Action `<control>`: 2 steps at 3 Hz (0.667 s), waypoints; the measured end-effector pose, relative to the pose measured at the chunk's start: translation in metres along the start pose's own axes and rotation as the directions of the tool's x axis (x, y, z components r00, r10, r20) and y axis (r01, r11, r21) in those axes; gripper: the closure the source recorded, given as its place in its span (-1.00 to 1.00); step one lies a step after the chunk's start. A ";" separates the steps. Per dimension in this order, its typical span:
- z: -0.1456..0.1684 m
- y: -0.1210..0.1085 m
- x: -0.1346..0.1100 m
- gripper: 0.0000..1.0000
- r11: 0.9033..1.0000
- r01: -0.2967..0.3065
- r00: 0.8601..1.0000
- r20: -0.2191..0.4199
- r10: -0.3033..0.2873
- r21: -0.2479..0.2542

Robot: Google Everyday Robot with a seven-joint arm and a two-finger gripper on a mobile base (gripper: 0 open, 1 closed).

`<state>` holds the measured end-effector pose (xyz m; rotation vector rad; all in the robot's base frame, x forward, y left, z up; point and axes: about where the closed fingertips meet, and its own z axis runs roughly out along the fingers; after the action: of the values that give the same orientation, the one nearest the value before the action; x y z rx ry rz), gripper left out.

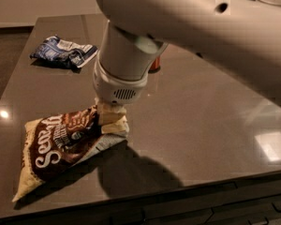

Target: Pick brown chip bag

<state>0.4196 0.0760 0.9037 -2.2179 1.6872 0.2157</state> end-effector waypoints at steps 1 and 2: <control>-0.040 0.000 0.002 1.00 1.000 -0.022 0.997 0.076 0.023 -0.014; -0.082 -0.005 0.003 1.00 0.997 -0.052 0.982 0.177 0.061 -0.052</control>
Offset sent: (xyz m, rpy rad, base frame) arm 0.0038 -0.0514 0.1323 0.2934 0.2099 -0.0081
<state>0.4181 0.0453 0.9797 -2.1148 1.6641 0.4587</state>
